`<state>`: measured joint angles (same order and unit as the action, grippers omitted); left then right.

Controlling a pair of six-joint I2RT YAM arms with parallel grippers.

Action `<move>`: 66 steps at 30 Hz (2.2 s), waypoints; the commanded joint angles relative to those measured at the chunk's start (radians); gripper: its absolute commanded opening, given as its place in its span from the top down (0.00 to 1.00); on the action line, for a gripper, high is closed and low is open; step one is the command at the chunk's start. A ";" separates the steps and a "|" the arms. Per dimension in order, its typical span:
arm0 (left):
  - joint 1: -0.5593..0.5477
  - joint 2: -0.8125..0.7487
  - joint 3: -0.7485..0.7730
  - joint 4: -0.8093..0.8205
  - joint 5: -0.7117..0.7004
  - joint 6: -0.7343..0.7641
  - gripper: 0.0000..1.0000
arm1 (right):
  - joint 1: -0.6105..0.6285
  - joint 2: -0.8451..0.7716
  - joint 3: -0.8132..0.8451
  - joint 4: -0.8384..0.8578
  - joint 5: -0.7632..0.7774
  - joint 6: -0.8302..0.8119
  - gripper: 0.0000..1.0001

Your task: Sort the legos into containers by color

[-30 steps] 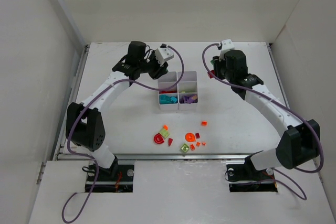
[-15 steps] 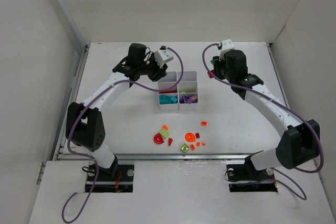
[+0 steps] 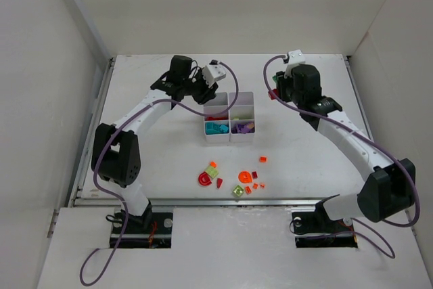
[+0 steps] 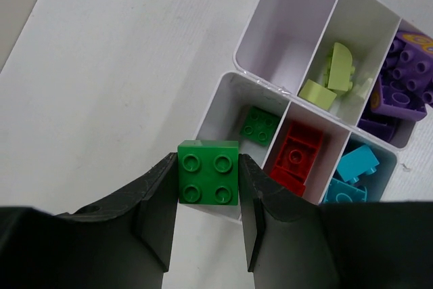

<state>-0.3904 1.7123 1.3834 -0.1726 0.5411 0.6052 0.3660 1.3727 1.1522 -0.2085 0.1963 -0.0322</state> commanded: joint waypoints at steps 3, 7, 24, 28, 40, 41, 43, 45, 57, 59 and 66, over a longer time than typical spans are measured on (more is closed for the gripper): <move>-0.011 -0.005 -0.015 0.056 -0.021 0.113 0.99 | -0.009 -0.021 0.011 0.054 0.018 0.005 1.00; -0.033 0.004 -0.015 0.053 -0.043 0.154 0.87 | -0.009 -0.021 0.011 0.054 0.018 0.005 1.00; -0.033 0.004 0.005 -0.013 -0.012 0.194 0.37 | -0.009 -0.031 0.011 0.054 0.009 -0.005 1.00; -0.033 0.004 0.043 -0.042 0.009 0.185 0.37 | -0.009 -0.031 0.011 0.063 -0.038 -0.049 1.00; -0.045 -0.014 0.266 -0.552 0.410 0.686 0.38 | -0.018 -0.147 -0.080 0.063 -0.883 -0.561 1.00; -0.045 -0.014 0.279 -0.553 0.410 0.708 0.35 | -0.018 -0.136 -0.080 0.063 -0.905 -0.561 1.00; -0.073 -0.014 0.279 -0.610 0.433 0.786 0.33 | -0.018 -0.109 -0.059 0.063 -0.977 -0.561 1.00; -0.086 -0.014 0.279 -0.637 0.445 0.826 0.30 | 0.011 -0.066 -0.025 0.063 -0.986 -0.561 1.00; -0.151 -0.023 0.307 -0.570 0.454 0.691 0.29 | 0.117 -0.024 0.003 0.063 -0.899 -0.581 1.00; -0.151 -0.023 0.307 -0.558 0.454 0.682 0.31 | 0.126 -0.015 0.003 0.063 -0.888 -0.581 1.00; -0.160 -0.023 0.307 -0.524 0.419 0.643 0.60 | 0.136 -0.015 0.003 0.063 -0.868 -0.581 1.00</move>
<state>-0.5526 1.7306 1.6520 -0.7158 0.9375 1.2751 0.4934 1.3556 1.1065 -0.1959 -0.6712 -0.5983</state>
